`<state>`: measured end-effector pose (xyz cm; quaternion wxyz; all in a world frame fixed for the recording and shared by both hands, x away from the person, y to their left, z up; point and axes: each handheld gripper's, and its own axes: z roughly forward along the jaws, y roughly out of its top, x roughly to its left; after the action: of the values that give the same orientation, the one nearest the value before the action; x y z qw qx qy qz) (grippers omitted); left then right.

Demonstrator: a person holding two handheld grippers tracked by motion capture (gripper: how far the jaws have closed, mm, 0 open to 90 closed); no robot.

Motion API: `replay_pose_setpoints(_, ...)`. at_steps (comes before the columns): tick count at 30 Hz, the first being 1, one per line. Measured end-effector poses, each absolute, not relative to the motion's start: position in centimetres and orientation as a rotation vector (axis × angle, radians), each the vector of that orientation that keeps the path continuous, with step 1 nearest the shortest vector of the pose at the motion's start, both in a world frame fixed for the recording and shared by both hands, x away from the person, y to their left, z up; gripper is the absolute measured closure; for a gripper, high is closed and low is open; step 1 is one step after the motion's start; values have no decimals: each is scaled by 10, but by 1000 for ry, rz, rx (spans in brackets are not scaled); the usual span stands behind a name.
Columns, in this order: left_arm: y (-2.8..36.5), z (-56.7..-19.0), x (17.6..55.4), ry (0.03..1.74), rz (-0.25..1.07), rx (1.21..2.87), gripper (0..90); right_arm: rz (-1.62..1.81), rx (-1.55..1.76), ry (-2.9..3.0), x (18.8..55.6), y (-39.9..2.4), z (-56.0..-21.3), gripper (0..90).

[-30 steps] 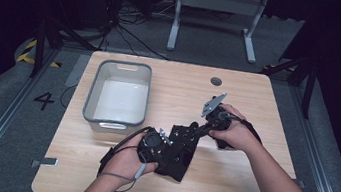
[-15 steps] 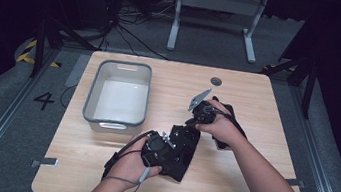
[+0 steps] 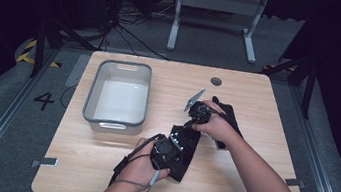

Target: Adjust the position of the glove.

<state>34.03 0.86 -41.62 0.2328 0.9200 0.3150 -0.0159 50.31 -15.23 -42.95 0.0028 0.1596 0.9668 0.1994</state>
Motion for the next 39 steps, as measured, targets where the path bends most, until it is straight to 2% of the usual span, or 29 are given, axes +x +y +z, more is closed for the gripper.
replay_pose_setpoints(5, 0, -430, 342, 898, -77, 2580, 538, 617, 489, 3035, 502, -151, -429, 846)
replay_pose_setpoints(11, -6, -433, 342, 918, -34, 2605, 558, 608, 475, 3026, 500, -150, -429, 853)
replay_pose_setpoints(12, -6, -432, 342, 923, 0, 2621, 612, 610, 480, 3024, 499, -151, -429, 855)
replay_pose_setpoints(13, -7, -433, 342, 939, 37, 2631, 720, 622, 494, 3028, 500, -152, -430, 858)
replay_pose_setpoints(17, -8, -432, 343, 927, 39, 2654, 826, 648, 508, 3030, 501, -154, -430, 864)
replay_pose_setpoints(19, -7, -432, 343, 909, 28, 2646, 844, 654, 496, 3024, 500, -154, -430, 871)
replay_pose_setpoints(23, 0, -431, 346, 912, -21, 2622, 852, 670, 511, 3006, 497, -157, -428, 879)
replay_pose_setpoints(30, 12, -418, 342, 799, 20, 2621, 850, 747, 508, 2981, 489, -172, -410, 880)
replay_pose_setpoints(39, 28, -401, 337, 726, 19, 2597, 846, 864, 460, 2894, 449, -196, -380, 880)
